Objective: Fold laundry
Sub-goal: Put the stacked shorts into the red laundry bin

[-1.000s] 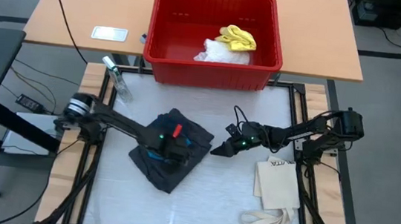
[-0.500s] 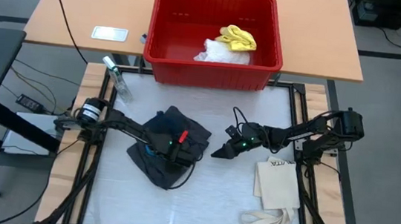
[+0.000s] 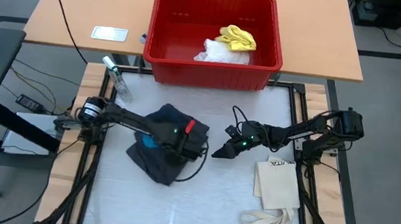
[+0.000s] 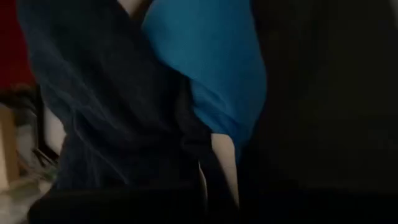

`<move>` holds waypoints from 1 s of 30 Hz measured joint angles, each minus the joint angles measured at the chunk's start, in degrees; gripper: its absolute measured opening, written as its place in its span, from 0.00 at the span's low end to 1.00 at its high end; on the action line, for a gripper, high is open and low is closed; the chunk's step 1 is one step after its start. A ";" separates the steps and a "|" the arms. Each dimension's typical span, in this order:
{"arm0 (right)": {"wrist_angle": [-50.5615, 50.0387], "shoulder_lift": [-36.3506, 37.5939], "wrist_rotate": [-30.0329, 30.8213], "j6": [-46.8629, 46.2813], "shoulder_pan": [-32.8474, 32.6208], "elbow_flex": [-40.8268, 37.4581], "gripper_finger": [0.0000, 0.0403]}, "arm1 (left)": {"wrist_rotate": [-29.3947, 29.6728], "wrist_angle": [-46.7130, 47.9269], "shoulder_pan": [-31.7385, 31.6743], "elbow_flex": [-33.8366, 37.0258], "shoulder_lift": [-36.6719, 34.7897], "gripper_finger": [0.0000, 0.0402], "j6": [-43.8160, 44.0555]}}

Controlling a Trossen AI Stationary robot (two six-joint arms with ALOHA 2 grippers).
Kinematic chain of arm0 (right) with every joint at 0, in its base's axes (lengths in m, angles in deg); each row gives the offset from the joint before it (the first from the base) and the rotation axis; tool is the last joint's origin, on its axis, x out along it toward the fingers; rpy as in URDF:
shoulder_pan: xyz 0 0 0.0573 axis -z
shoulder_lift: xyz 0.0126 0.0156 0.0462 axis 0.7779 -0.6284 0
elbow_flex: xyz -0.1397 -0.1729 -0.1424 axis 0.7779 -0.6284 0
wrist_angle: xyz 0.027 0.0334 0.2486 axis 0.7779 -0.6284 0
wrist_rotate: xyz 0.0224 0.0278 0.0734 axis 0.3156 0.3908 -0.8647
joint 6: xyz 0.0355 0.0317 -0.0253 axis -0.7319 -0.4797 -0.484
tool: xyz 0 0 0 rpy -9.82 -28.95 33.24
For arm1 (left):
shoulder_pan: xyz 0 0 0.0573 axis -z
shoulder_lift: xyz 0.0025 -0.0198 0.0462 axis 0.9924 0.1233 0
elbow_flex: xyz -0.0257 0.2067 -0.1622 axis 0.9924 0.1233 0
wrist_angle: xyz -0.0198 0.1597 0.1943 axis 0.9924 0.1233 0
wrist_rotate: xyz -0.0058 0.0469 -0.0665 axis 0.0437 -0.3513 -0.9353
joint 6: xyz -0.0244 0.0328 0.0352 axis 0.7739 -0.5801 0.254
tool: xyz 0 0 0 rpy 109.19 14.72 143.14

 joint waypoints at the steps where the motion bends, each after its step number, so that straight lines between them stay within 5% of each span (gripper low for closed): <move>1: 0.03 0.00 -0.08 0.04 0.24 0.00 0.68 | 0.23 1.28 -0.17 -2.40 -0.33 0.11 -1.21; 7: 0.54 0.00 -0.59 -0.07 1.56 -0.04 0.68 | -7.83 4.52 -4.36 -15.02 -2.17 0.11 -11.00; 17: 3.18 0.00 -4.45 -0.37 3.98 -0.07 0.68 | -13.99 3.54 -17.31 -28.13 -7.07 0.11 -14.84; 22: 2.50 0.00 -4.39 -0.65 5.68 -0.07 0.68 | -18.78 -0.36 -19.81 -23.40 -6.95 0.11 -14.44; 30: 2.65 0.49 -3.11 -5.02 6.07 -2.04 0.68 | -24.38 -22.51 -17.54 -0.78 -5.33 0.11 -6.95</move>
